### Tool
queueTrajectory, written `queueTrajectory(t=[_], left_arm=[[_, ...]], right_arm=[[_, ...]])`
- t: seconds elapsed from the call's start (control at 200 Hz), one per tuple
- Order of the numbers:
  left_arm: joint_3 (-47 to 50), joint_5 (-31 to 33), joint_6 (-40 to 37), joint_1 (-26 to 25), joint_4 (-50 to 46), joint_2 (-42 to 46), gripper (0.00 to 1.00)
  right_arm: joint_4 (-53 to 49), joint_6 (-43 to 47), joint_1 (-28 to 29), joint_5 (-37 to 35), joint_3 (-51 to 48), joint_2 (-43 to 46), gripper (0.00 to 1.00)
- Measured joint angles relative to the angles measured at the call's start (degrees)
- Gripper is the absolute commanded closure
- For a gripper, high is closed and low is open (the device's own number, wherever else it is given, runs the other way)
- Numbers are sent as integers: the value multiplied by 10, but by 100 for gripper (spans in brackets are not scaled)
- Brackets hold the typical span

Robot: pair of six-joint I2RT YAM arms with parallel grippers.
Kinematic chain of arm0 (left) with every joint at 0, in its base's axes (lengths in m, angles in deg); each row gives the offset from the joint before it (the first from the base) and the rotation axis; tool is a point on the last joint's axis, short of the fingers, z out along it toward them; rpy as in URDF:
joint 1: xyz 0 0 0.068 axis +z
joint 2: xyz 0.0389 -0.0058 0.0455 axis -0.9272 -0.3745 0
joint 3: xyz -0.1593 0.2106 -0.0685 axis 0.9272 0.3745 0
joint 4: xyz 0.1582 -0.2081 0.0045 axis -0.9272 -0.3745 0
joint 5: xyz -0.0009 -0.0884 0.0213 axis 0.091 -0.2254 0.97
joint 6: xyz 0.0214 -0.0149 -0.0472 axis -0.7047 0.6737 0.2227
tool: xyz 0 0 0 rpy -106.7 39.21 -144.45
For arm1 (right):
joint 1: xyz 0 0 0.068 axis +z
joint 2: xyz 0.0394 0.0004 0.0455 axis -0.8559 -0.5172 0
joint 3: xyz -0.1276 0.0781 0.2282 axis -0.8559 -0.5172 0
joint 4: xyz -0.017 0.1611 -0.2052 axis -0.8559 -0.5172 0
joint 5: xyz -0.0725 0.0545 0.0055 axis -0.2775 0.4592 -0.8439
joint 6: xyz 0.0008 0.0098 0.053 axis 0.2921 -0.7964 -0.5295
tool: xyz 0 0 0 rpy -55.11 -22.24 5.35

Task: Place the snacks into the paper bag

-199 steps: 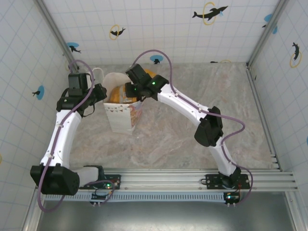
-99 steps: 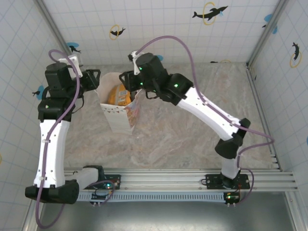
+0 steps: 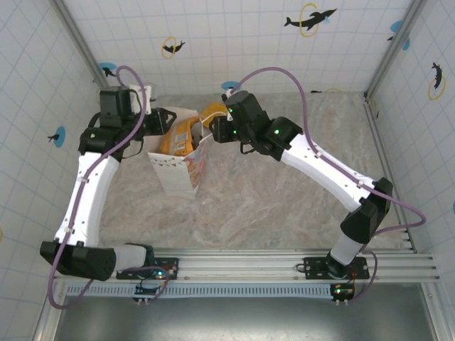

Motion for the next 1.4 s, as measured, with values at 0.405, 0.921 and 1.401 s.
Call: queueTrajectory(t=[0.405,0.921,1.401], left_arm=[[17,72,-10,-3,-24,-72,71],[40,33,-30,-25,-25,-115,74],[55,82,-44,-30,-29,-168,74]], right_arm=[[59,-28,-24,61,-20,2,47],[89,-30,-28,37,-104,96,46],[108,-40,-38,101,-103,26,46]])
